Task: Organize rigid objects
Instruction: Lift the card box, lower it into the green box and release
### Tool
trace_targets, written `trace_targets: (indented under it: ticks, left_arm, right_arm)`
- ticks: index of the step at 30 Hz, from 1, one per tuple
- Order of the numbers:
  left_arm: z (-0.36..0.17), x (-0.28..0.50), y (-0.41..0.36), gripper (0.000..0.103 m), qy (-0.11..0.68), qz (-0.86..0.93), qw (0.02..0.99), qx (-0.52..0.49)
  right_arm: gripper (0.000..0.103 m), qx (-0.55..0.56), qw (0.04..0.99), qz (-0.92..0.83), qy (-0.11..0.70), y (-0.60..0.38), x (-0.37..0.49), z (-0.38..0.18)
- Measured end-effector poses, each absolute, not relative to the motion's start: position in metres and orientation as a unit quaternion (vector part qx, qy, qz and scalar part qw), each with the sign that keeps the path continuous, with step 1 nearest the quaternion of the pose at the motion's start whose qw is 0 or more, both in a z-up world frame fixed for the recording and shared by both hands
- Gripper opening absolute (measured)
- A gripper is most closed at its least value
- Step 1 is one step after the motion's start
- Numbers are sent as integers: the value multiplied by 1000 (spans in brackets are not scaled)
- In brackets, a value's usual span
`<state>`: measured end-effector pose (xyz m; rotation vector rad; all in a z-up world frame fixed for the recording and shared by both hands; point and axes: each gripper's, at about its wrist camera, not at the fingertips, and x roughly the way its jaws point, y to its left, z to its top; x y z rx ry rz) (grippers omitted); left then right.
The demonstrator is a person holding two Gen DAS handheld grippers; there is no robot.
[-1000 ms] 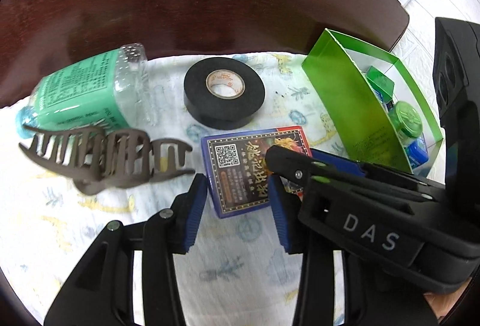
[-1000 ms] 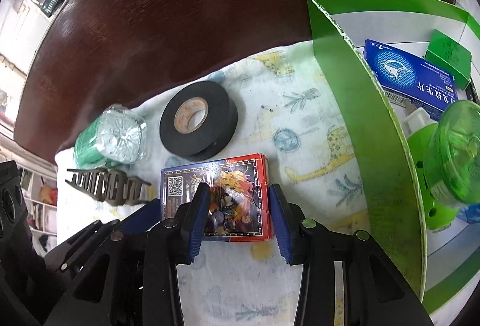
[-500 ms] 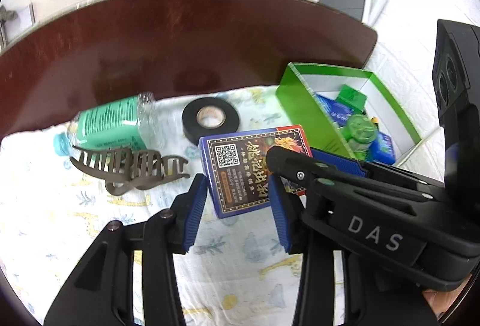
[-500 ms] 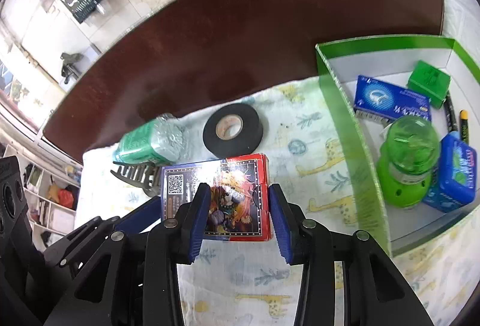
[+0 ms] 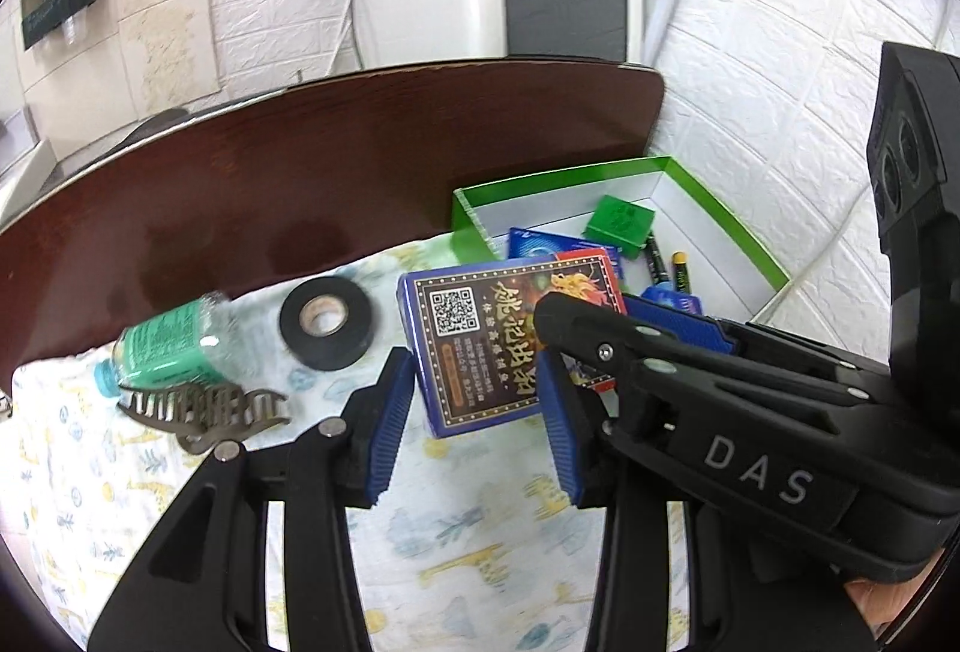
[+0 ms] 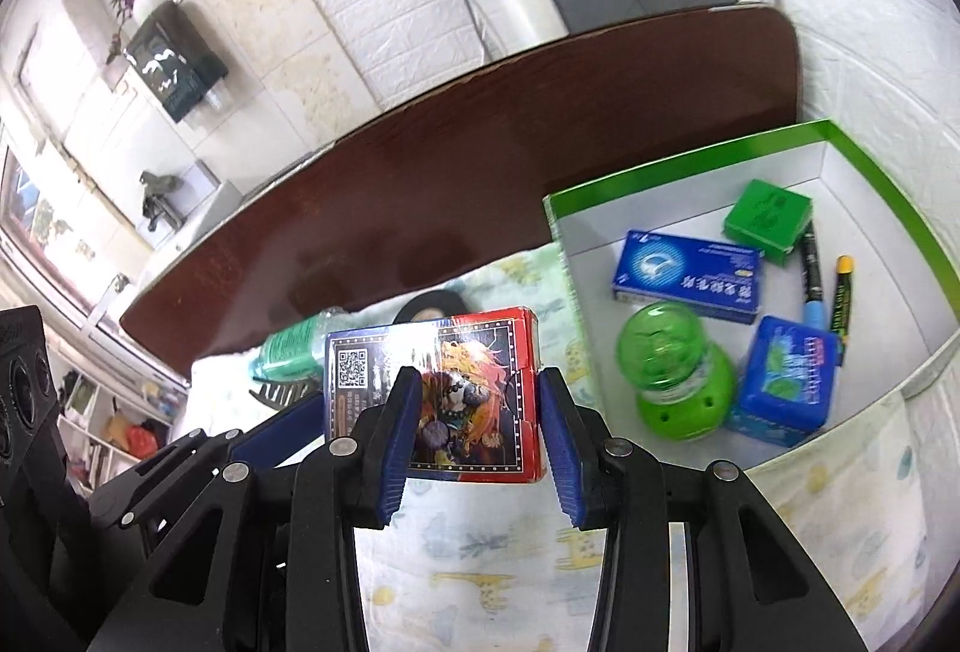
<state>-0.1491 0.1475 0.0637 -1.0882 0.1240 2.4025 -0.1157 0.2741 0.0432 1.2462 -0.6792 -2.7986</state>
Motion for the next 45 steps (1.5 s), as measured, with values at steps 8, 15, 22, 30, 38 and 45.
trace_targets:
  ticks: [8, 15, 22, 30, 38, 45]
  left_arm:
    - [72, -148, 211, 39, 80, 873, 279, -392]
    - [66, -156, 260, 40, 104, 861, 303, -396]
    - [53, -168, 296, 40, 117, 849, 313, -409]
    - [42, -184, 314, 40, 129, 842, 314, -418]
    - [27, -198, 316, 41, 126, 836, 309, -436]
    - [21, -203, 315, 43, 121, 832, 309, -445]
  right_arm:
    - [43, 370, -30, -894, -251, 335, -96, 48]
    - [43, 359, -53, -889, -279, 386, -89, 41]
    - [43, 358, -70, -882, -300, 424, -93, 25]
    - [43, 361, -83, -876, -310, 444, -104, 10]
    - [43, 370, -90, -872, -308, 447, -114, 0]
    - [43, 374, -100, -868, -312, 448, -118, -7]
